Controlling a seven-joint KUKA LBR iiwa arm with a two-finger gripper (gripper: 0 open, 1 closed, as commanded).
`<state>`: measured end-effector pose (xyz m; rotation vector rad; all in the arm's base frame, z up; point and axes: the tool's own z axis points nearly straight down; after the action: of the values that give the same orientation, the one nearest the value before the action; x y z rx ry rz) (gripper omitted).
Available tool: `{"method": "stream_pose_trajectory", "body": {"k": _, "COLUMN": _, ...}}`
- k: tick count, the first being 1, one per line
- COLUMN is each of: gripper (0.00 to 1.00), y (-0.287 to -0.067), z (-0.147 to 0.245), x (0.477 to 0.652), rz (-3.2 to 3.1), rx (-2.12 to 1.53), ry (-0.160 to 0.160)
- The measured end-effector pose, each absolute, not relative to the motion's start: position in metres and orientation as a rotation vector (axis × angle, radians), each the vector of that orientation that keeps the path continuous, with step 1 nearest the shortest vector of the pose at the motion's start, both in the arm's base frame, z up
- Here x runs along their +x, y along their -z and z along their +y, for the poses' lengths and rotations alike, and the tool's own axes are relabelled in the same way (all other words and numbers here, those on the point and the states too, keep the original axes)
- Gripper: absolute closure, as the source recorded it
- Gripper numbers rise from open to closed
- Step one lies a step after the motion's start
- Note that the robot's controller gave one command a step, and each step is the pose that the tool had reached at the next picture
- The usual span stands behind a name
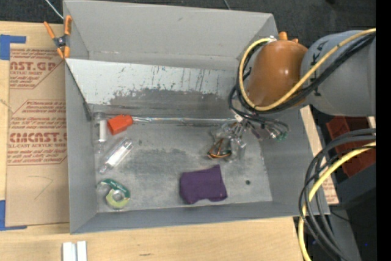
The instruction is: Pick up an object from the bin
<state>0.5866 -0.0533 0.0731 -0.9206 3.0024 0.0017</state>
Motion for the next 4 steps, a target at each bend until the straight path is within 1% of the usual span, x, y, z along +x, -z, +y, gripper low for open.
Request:
{"method": "stream_pose_trajectory", "body": {"k": 3, "gripper": 1.0, "y": -0.121, "z": -0.052, "x": 0.585, "rz": 3.007, "rx": -0.92, "ry": -0.006}}
{"method": "stream_pose_trajectory", "body": {"k": 4, "gripper": 1.0, "y": -0.142, "z": -0.052, "x": 0.586, "rz": 3.003, "rx": -0.919, "ry": -0.004}}
